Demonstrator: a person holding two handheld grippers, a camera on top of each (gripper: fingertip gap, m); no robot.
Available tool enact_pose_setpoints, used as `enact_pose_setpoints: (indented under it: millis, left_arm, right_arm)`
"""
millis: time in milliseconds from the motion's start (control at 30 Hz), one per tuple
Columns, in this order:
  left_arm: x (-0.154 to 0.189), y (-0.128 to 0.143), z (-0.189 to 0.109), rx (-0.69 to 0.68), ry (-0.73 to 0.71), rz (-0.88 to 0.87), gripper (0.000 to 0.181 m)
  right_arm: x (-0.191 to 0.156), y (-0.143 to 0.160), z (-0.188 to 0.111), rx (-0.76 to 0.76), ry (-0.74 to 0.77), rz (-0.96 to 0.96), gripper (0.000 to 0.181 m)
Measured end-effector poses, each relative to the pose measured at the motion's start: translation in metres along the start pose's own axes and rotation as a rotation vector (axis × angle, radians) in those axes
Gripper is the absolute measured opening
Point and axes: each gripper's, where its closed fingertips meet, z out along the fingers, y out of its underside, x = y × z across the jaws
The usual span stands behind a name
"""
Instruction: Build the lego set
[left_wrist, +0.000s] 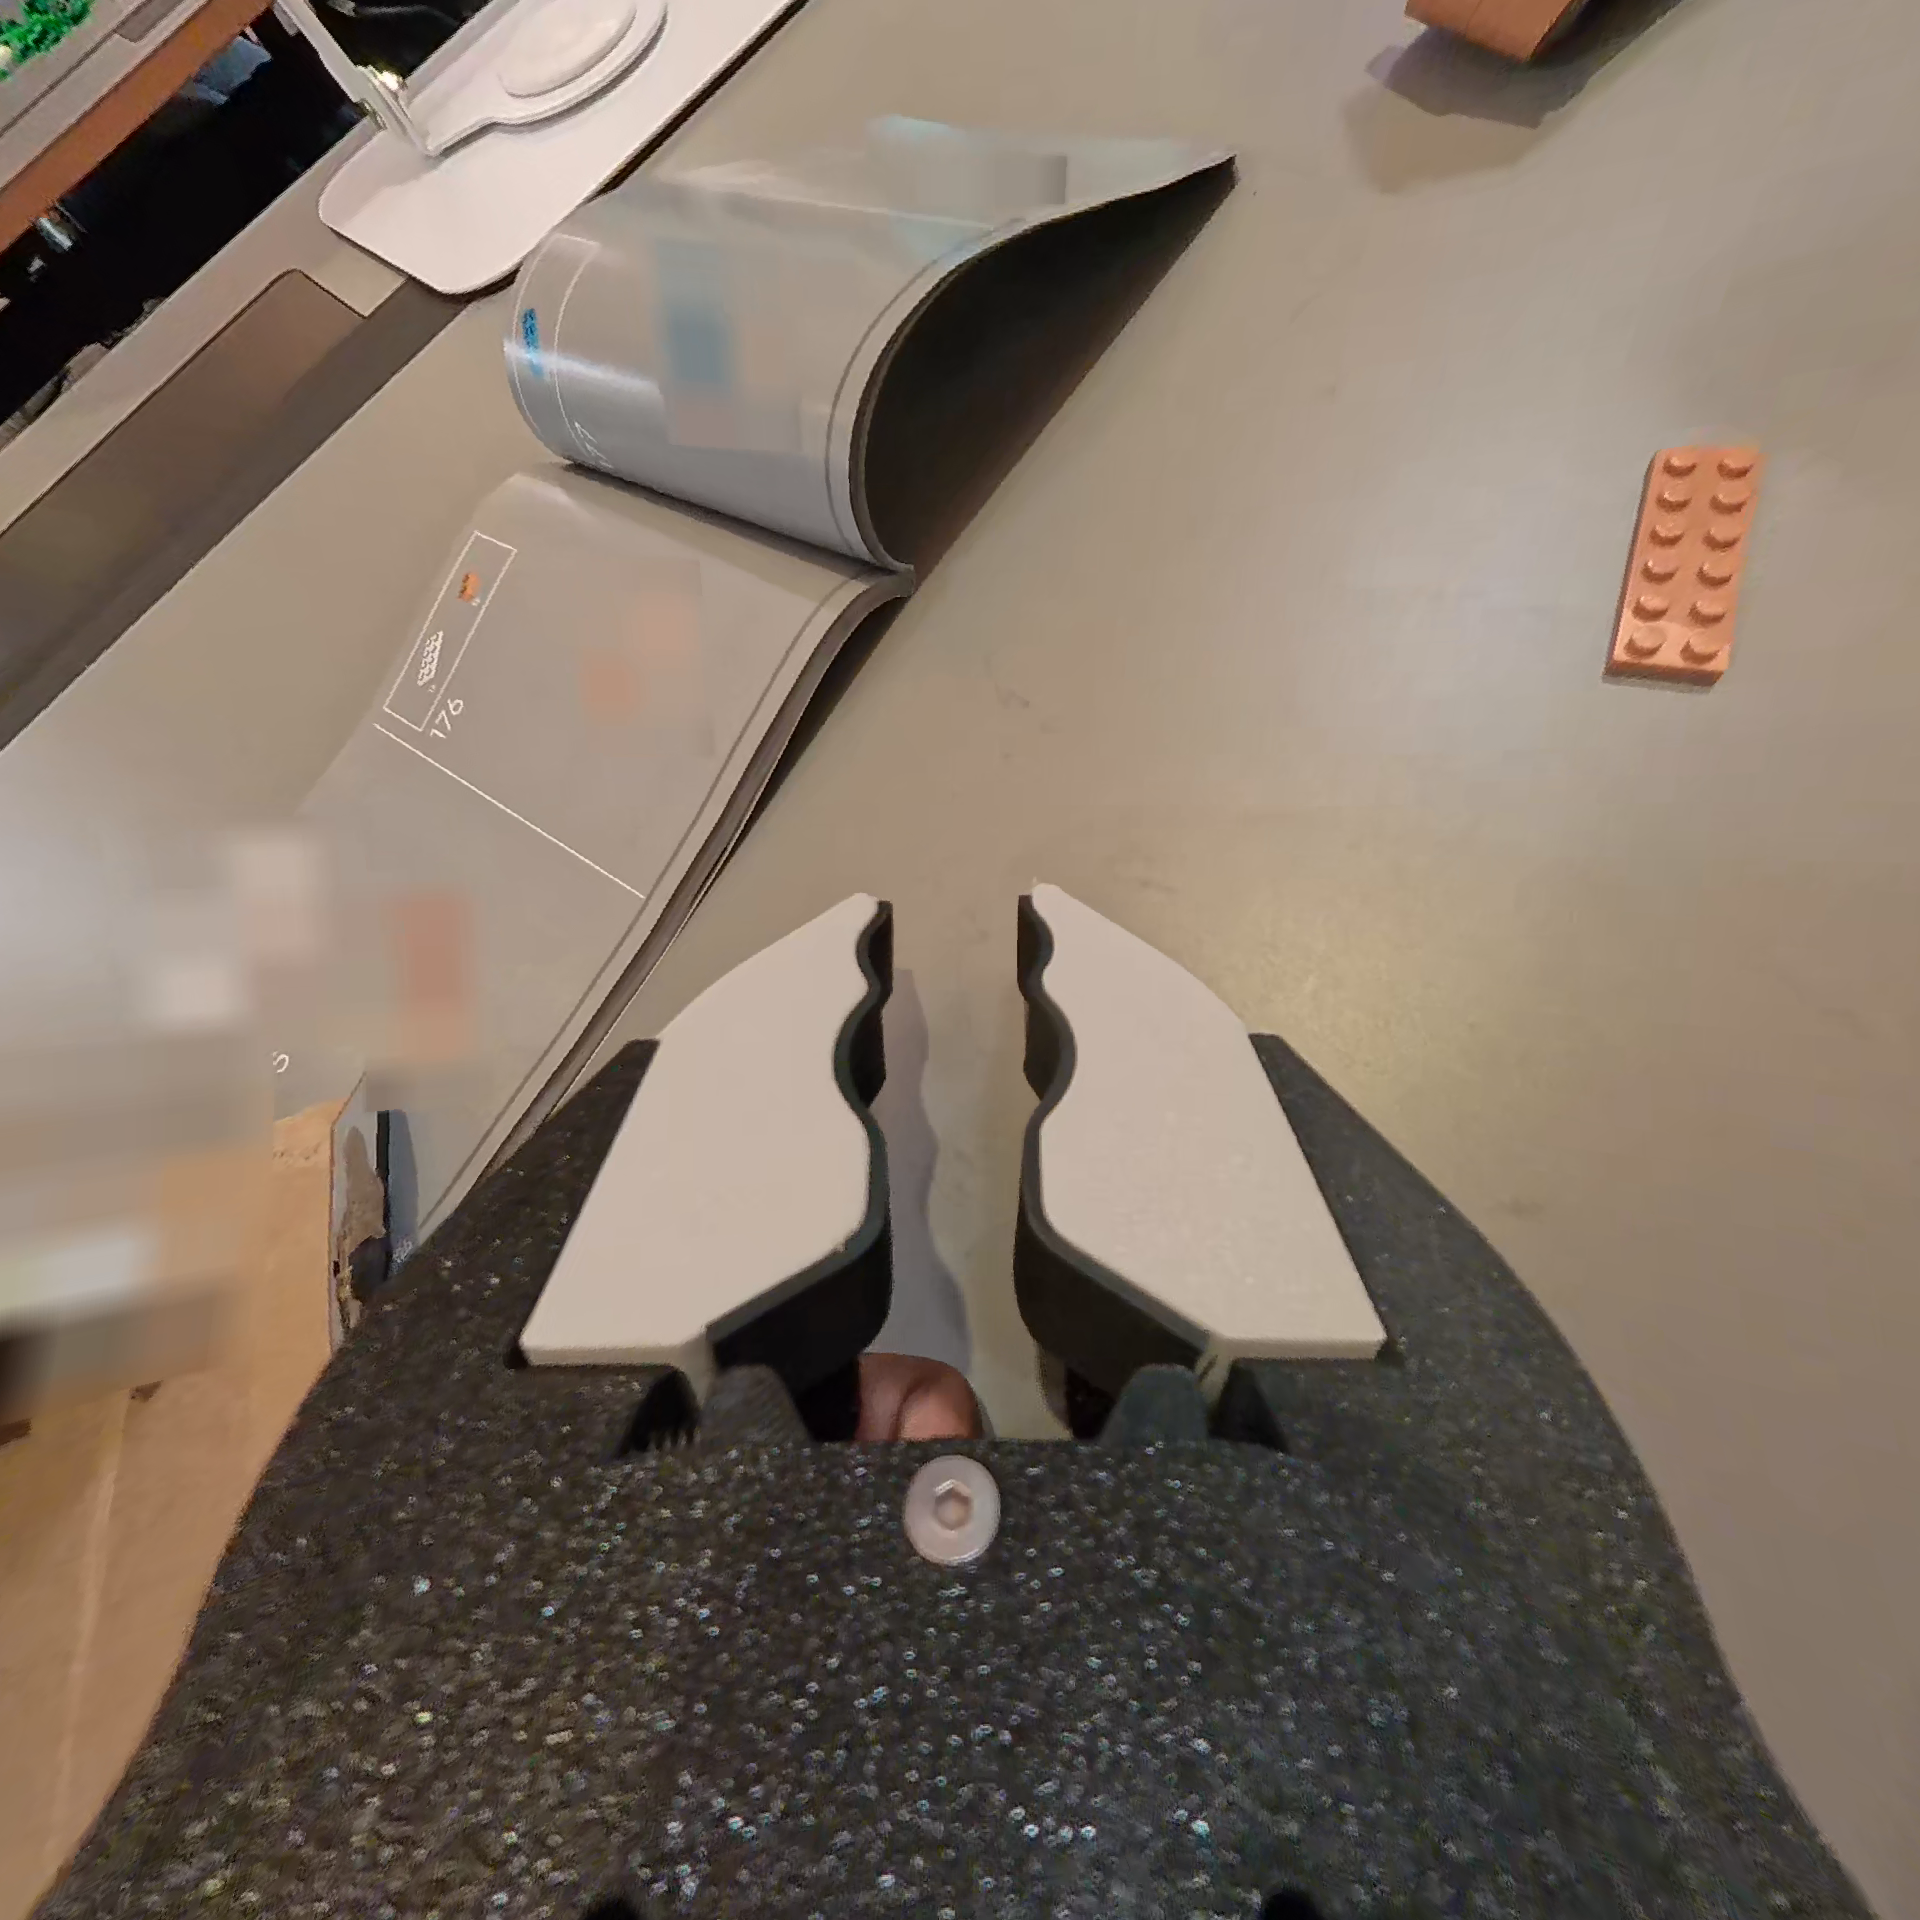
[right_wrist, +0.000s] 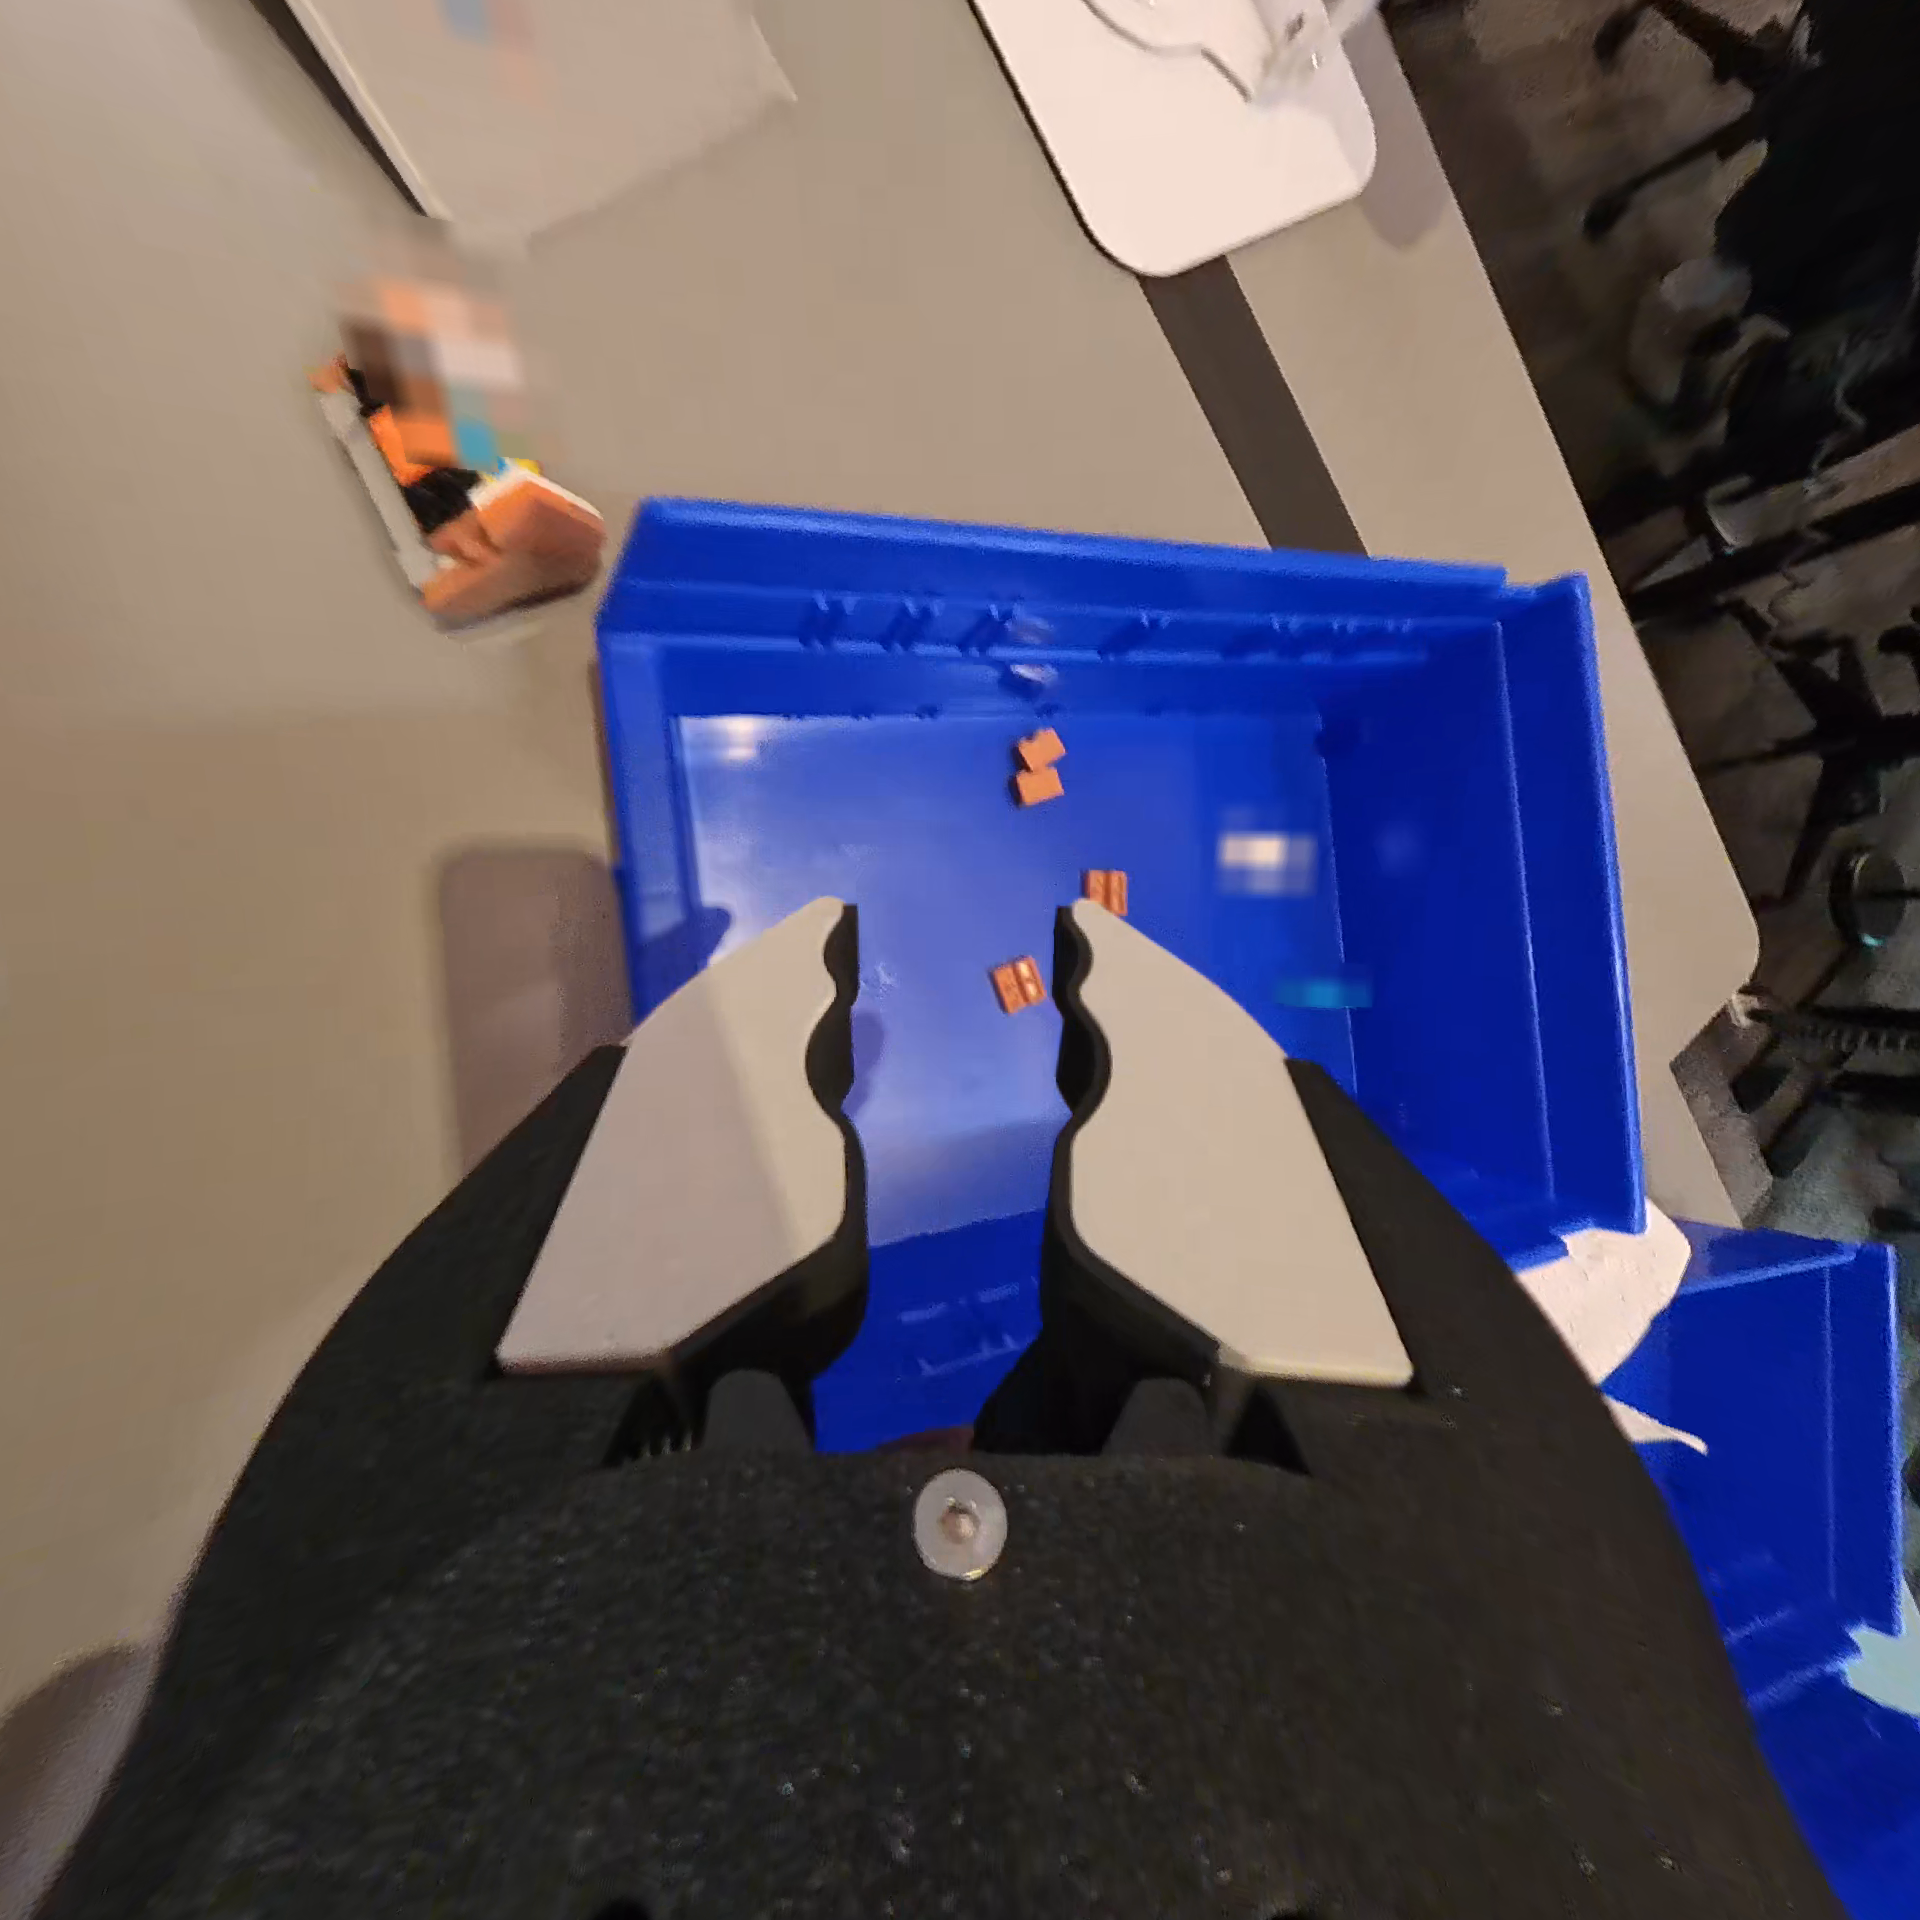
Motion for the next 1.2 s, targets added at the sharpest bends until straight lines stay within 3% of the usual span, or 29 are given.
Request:
enact_pose_setpoints:
  millis: [400,667,1000,1200]
  left_arm:
    - [0.0,0.0,0.001,-0.006,0.012,-0.013,0.022]
    - [0.002,0.001,0.003,-0.013,0.046,-0.023,0.022]
    - [0.001,-0.004,0.007,-0.003,0.038,-0.005,0.022]
    - [0.006,-0.006,0.005,0.022,0.038,0.044,0.022]
  right_arm:
    - [0.019,0.043,0.048,-0.152,-0.081,-0.074,0.035]
    - [0.034,0.024,0.046,-0.048,-0.077,-0.07,0.035]
    - [0.025,0.016,0.12,-0.174,-0.197,-0.233,0.038]
    - [0.026,0.009,0.137,-0.162,-0.231,-0.254,0.04]
